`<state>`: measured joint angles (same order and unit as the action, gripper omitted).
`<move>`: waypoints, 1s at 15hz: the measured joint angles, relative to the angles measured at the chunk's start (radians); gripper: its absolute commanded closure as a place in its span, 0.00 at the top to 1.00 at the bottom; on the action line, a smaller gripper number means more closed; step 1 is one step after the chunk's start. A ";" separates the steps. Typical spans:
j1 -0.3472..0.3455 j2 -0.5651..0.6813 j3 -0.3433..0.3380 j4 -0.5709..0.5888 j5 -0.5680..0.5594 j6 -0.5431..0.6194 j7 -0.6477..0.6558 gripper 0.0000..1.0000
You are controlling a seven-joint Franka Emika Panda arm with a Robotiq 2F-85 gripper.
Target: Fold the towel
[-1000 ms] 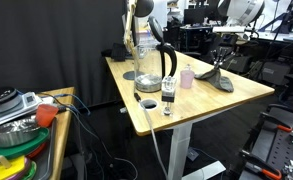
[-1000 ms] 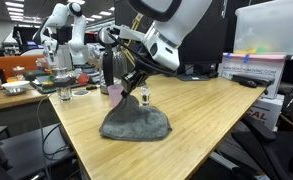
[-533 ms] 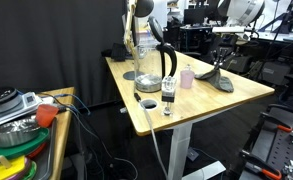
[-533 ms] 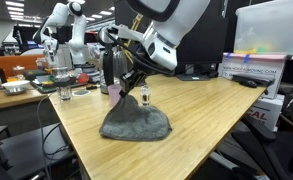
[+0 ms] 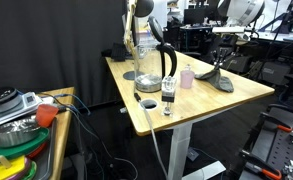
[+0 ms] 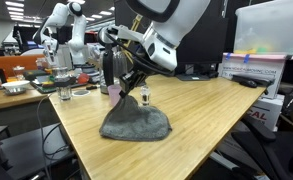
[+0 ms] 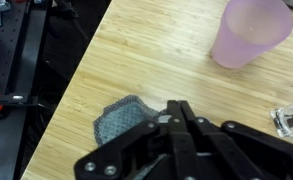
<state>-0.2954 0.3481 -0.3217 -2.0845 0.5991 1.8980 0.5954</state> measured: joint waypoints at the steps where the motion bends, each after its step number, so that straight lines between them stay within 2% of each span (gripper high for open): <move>1: -0.001 0.000 -0.001 0.000 0.000 0.000 0.000 0.01; 7: -0.033 -0.011 -0.040 -0.025 0.011 -0.002 0.000 0.01; 15: -0.099 -0.045 -0.104 -0.140 0.079 -0.024 0.003 0.01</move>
<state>-0.3944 0.3029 -0.4255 -2.2247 0.6784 1.8739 0.5981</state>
